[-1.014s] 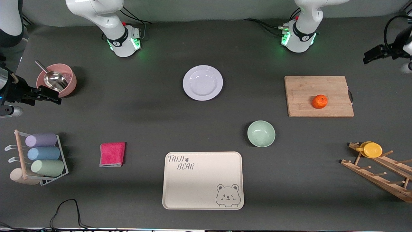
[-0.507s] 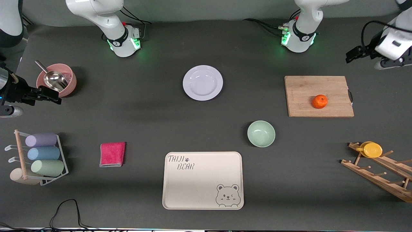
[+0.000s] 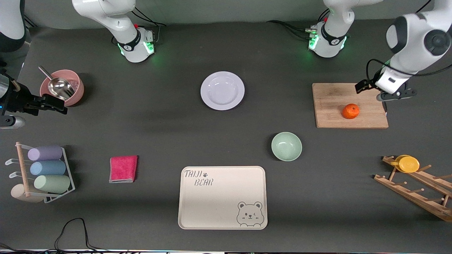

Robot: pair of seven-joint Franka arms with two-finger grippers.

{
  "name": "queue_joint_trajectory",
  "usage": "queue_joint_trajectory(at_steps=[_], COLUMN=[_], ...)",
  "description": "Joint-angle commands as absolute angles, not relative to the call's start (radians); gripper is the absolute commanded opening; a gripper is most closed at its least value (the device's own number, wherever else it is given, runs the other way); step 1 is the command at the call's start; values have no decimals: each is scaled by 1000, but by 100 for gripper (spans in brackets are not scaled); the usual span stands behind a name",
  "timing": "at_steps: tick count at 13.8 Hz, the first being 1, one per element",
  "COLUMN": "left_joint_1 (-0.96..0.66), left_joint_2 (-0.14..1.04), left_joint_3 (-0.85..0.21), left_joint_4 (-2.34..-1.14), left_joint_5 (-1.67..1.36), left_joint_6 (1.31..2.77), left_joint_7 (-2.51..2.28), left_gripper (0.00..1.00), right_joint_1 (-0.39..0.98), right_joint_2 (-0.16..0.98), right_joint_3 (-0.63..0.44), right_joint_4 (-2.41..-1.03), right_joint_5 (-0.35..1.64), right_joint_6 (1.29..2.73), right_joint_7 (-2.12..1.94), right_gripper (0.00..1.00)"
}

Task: Place orange and plate with both arms
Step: 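Reach the left gripper down to the orange on the cutting board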

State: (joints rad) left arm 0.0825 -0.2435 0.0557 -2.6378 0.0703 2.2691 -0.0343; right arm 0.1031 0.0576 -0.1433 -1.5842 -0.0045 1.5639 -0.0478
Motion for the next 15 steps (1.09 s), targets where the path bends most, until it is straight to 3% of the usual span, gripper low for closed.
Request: queue_joint_trajectory(at_steps=[1,6,15], left_joint_1=[87,75,48], left_joint_2=[-122,4,87], left_joint_3=[52,49,44], left_joint_4=[-2625,-2629,-2623], left_joint_5=[69,52,20], left_joint_6=[2373,2506,2599], left_joint_7=[-34,-40,-41], left_gripper=[100,100,100], right_joint_1=[109,109,109], right_joint_2=[40,38,40], right_joint_3=[-147,-149,-147], right_joint_4=[-1598,-1598,-1600], right_joint_5=[-12,-12,-12], right_joint_6=[1557,1557,1557], right_joint_7=[-40,-40,-38], right_gripper=[100,100,100])
